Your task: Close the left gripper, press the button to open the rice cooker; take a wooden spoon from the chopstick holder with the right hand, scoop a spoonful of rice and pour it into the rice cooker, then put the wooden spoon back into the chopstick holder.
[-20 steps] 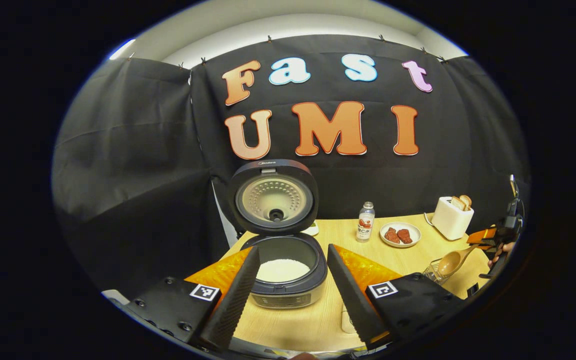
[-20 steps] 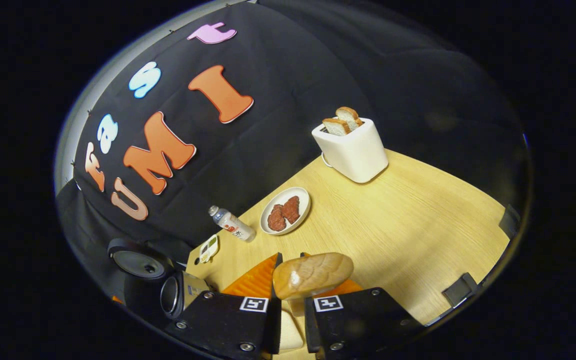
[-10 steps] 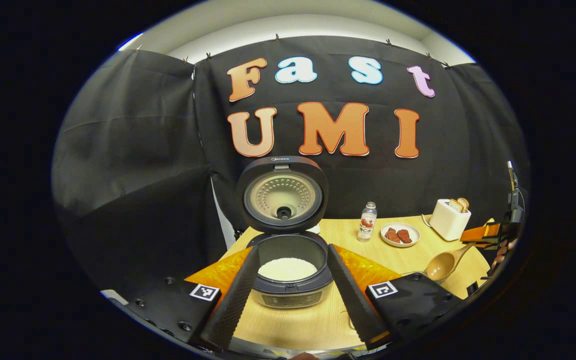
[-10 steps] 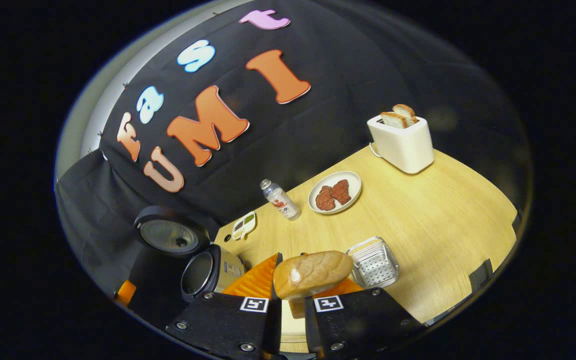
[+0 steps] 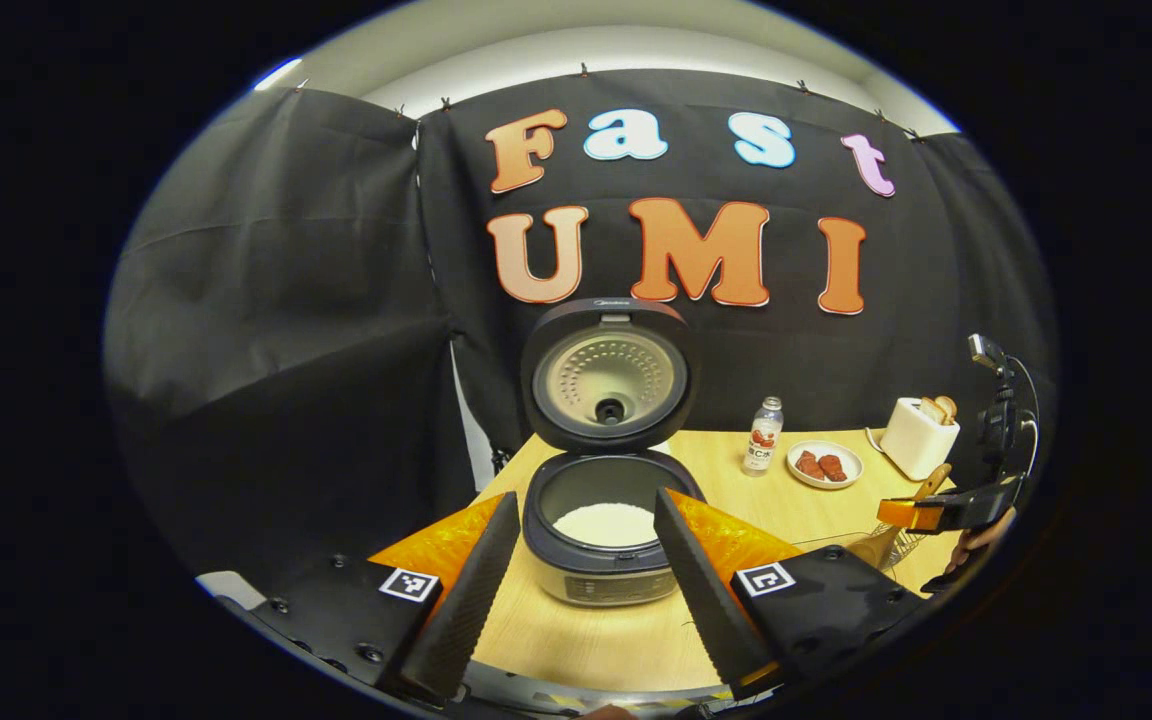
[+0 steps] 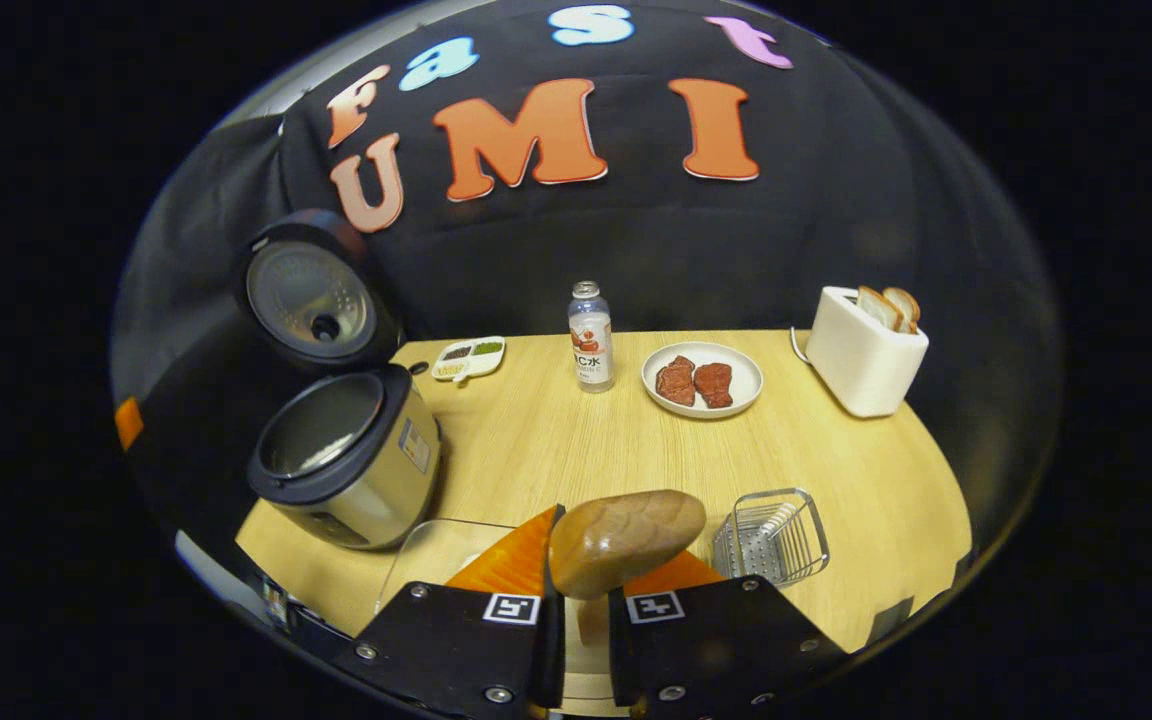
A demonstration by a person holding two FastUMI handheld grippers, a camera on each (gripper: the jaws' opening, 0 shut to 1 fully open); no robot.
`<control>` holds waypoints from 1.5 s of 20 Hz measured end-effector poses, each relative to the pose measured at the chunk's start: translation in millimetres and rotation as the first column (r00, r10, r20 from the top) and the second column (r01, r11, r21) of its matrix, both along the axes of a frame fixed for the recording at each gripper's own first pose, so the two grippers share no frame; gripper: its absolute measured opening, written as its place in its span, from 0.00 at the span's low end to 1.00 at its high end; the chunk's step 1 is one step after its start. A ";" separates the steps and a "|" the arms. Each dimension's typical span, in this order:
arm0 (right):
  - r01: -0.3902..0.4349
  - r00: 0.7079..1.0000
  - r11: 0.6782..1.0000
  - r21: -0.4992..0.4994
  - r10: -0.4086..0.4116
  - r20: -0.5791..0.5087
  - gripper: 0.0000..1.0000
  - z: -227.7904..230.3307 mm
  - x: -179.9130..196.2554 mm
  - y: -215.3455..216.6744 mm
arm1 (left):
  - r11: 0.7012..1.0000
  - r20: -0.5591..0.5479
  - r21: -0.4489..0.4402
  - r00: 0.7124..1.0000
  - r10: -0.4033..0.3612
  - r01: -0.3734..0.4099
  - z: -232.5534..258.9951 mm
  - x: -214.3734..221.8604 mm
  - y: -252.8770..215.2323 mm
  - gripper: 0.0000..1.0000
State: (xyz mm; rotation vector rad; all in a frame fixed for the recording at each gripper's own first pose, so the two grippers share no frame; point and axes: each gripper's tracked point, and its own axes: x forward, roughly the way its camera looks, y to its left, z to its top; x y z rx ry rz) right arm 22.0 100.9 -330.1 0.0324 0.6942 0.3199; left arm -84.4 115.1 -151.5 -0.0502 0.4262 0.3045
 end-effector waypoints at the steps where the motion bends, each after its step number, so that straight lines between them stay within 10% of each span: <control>1: -0.023 0.999 0.999 -0.044 0.024 0.022 0.17 -2.7 1.1 3.3 | 1.000 -0.002 0.002 1.000 0.015 -0.015 -0.2 -4.7 4.3 0.93; 9: -0.186 0.951 0.891 -0.414 0.269 0.150 0.17 -27.6 -6.7 34.1 | 0.998 -0.019 0.009 0.998 0.067 -0.067 -8.5 -8.5 25.2 0.93; 15: -0.133 0.963 0.884 -0.448 0.223 0.155 0.16 -45.9 -14.0 34.1 | 0.998 -0.031 0.034 0.998 0.051 -0.050 -12.2 -4.7 24.3 0.93; 25: 0.025 0.994 0.993 -0.116 -0.012 0.110 0.14 -46.6 -22.5 46.5 | 1.000 -0.044 0.024 0.999 -0.008 0.009 -18.4 4.5 23.2 0.93; 30: 0.141 0.990 0.975 0.171 -0.139 -0.023 0.14 -43.3 -31.5 69.2 | 0.999 -0.060 0.027 0.997 -0.042 0.043 -25.0 6.0 28.3 0.92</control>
